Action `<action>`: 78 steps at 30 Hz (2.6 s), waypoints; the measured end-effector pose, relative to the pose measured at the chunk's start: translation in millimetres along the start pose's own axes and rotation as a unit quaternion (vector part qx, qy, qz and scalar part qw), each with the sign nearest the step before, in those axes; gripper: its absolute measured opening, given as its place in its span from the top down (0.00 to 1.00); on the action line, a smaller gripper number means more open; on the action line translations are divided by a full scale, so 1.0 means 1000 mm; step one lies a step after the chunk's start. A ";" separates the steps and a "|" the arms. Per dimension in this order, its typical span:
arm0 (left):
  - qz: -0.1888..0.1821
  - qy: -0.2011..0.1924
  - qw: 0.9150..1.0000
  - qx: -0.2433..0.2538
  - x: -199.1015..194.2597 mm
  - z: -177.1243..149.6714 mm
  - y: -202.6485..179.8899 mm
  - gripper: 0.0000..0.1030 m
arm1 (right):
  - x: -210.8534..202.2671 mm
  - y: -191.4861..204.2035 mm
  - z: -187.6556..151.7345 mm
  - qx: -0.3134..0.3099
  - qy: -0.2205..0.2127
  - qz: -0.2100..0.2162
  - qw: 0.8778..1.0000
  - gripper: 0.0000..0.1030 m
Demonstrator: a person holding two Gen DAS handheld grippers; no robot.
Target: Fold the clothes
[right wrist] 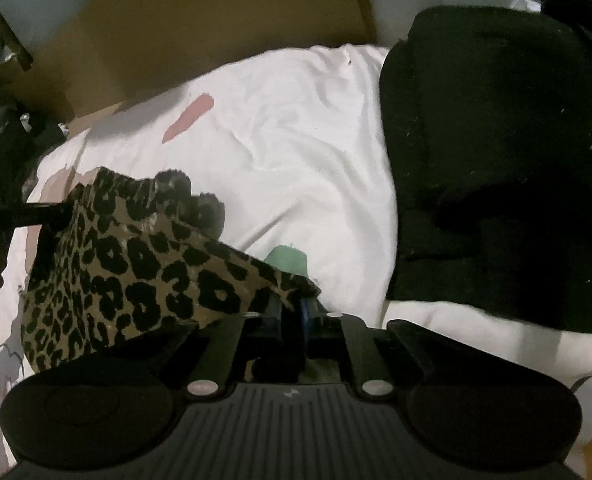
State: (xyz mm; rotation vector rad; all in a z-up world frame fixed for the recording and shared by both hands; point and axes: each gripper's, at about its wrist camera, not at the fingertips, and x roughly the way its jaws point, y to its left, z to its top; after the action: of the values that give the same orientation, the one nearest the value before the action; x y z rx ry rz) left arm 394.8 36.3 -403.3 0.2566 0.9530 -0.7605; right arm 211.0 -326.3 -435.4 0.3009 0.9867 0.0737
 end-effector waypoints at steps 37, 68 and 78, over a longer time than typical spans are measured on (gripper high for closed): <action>0.044 0.001 0.998 -0.049 -0.001 0.031 0.005 0.93 | 0.001 -0.017 0.045 0.074 -0.026 0.018 0.997 0.95; -0.036 -0.017 0.998 0.043 -0.019 0.024 -0.111 0.69 | 0.006 0.068 0.045 -0.047 -0.060 0.049 0.996 0.81; -0.042 -0.029 0.996 0.078 0.008 0.006 -0.124 0.69 | 0.031 0.093 0.028 -0.112 -0.073 0.054 0.989 0.70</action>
State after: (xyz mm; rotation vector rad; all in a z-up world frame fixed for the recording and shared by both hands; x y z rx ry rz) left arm 316.2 -59.6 -390.7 0.3299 0.8539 -0.9176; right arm 258.4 -237.8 -419.6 0.1506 0.8077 0.2572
